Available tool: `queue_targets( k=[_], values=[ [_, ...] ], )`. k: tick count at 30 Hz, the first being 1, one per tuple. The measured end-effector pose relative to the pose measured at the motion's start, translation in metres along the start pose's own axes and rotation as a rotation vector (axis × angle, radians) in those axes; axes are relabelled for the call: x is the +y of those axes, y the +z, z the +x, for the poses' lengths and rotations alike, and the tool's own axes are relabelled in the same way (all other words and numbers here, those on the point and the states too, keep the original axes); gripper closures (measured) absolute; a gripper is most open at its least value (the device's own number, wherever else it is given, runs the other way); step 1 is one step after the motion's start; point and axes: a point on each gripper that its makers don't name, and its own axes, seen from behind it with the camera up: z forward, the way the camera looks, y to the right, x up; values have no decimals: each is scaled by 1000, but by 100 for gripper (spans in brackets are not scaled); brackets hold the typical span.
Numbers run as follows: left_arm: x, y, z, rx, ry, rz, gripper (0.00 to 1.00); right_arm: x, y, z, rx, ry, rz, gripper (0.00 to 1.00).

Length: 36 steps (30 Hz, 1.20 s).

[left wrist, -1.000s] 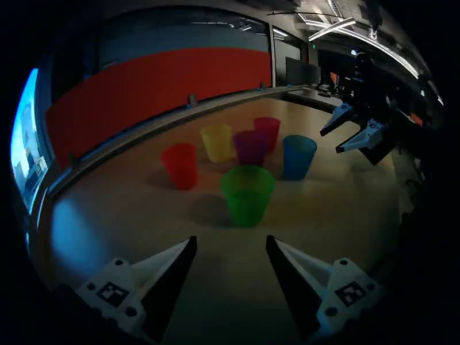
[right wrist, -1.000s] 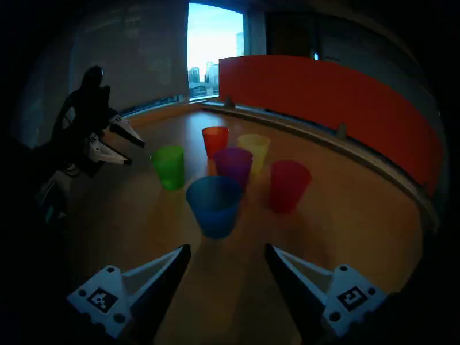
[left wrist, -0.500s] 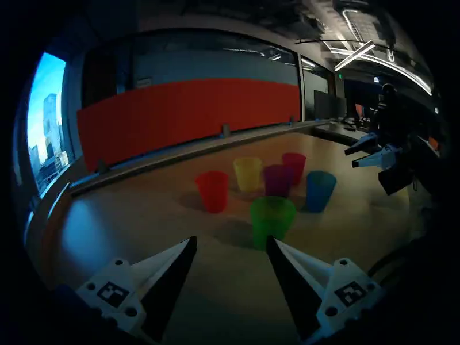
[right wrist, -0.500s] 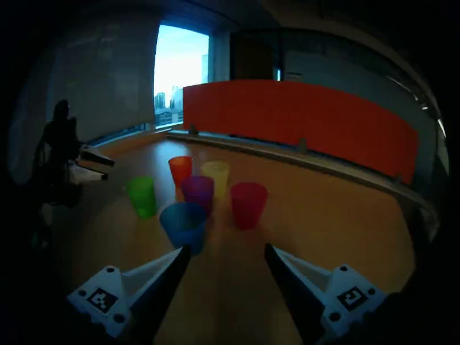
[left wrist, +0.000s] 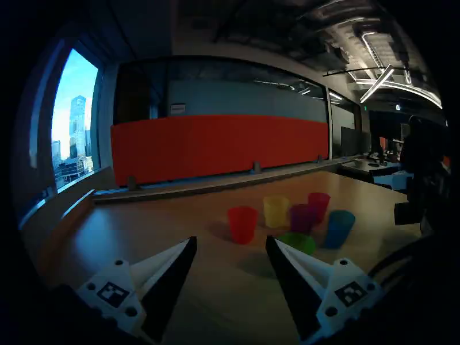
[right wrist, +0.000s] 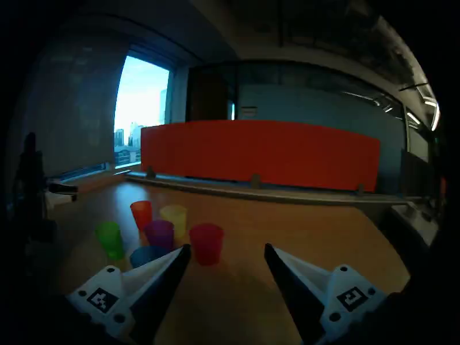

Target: Pour water

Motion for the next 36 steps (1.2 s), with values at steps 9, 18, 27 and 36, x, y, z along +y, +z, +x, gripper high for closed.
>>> queue_targets(
  k=[9, 18, 27, 36],
  values=[
    [-15, -7, 22, 94, -71, 72, 12, 31, -2, 15, 96, 41, -172, 1],
    [-23, -9, 30, 143, -90, 129, 11, 41, -5, 22, 148, 90, -240, 1],
    [-31, -15, 35, 186, -102, 207, 12, 41, -11, 36, 181, 94, -258, 1],
    [-38, -20, 39, 233, -62, 292, 12, 37, -13, 44, 170, 89, -251, 1]
  ],
)
